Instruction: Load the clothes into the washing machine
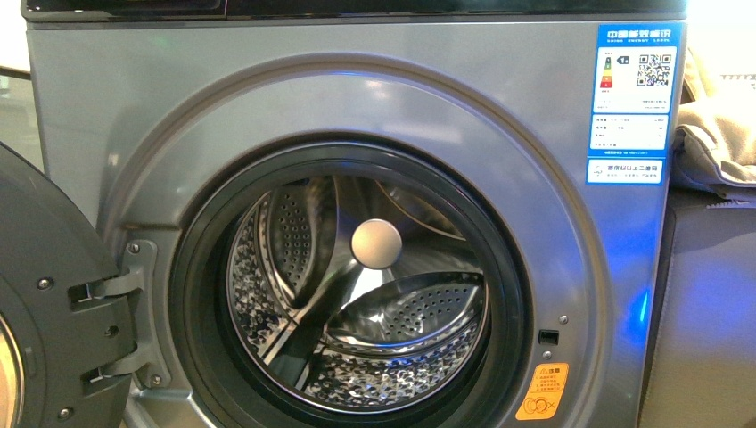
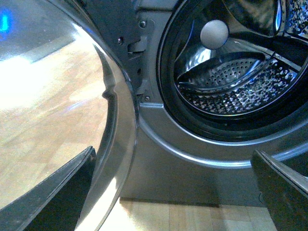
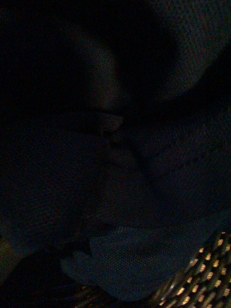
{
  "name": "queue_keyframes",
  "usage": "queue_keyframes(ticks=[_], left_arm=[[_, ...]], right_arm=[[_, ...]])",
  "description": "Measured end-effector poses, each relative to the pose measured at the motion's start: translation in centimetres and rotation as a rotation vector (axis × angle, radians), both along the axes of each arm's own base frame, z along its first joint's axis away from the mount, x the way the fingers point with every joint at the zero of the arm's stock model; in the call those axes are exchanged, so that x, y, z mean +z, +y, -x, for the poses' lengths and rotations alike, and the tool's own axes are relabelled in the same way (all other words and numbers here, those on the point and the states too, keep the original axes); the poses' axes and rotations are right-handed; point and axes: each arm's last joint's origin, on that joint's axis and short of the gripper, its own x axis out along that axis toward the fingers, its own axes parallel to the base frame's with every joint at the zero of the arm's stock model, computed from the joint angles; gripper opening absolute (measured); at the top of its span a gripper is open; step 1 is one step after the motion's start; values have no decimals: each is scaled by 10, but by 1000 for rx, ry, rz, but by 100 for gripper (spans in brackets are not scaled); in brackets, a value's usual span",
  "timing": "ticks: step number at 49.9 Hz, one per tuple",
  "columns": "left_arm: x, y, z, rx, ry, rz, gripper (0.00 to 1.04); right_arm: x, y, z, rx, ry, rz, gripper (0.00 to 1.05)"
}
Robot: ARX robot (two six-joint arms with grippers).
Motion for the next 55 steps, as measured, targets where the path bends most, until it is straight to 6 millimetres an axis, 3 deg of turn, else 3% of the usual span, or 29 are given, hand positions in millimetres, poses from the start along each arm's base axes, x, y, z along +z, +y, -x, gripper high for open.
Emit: queue_keyframes(ticks=[8, 24, 27, 40, 55], left_arm=[[0, 0, 0, 0, 0, 0, 98], [0, 0, 0, 0, 0, 0, 98], [0, 0, 0, 0, 0, 0, 98], [0, 0, 0, 0, 0, 0, 98], [0, 0, 0, 0, 0, 0, 98]], right_arm=[[42, 2, -11, 12, -99, 68, 15], [138, 9, -14, 63, -341, 232, 14], [166, 16, -9, 98, -406, 296, 14], [240, 41, 3, 188, -571, 413, 14], [342, 70, 8, 296, -798, 539, 14]])
